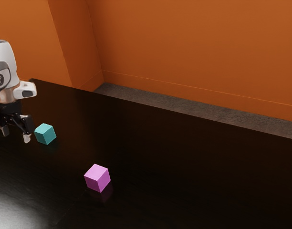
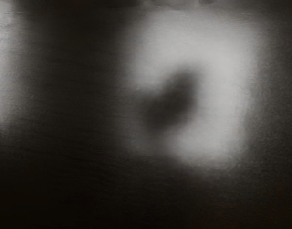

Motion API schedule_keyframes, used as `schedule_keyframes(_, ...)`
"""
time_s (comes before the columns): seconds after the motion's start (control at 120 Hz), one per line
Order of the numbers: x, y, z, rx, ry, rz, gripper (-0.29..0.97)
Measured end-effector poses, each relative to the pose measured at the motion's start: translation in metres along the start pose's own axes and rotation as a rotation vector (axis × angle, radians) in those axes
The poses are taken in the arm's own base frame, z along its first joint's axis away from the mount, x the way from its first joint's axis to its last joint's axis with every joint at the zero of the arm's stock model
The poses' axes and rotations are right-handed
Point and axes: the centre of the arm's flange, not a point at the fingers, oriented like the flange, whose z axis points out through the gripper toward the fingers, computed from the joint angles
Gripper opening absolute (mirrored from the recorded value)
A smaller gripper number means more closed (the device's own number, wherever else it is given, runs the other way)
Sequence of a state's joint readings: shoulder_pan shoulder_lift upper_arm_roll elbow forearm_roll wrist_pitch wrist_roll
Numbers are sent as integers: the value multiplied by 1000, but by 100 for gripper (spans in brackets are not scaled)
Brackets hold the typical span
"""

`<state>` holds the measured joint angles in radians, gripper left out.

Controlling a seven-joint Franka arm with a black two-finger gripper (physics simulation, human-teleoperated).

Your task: Pick up the blue block with one arm, and put the blue block on the pink block with one arm

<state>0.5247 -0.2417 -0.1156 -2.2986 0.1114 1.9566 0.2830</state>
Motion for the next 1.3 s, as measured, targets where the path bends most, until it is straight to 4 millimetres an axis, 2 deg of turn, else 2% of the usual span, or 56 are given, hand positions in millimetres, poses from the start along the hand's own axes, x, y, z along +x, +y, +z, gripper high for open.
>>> schedule_keyframes(0.05,22,-15,29,11,22,83,68)
schedule_keyframes(0.108,48,-30,53,23,70,167,68)
schedule_keyframes(0.225,85,-56,76,38,198,258,68)
schedule_keyframes(0.317,104,-61,74,63,274,298,68)
schedule_keyframes(0.375,112,-70,74,67,286,299,68)
schedule_keyframes(0.45,122,-83,75,63,265,297,68)
schedule_keyframes(0.575,137,-92,82,49,176,301,68)
schedule_keyframes(0.817,150,-96,93,-22,84,207,68)
schedule_keyframes(1.017,176,-92,101,-44,77,194,68)
schedule_keyframes(1.175,197,-105,105,-38,90,192,68)
schedule_keyframes(1.3,205,-113,108,-40,90,193,68)
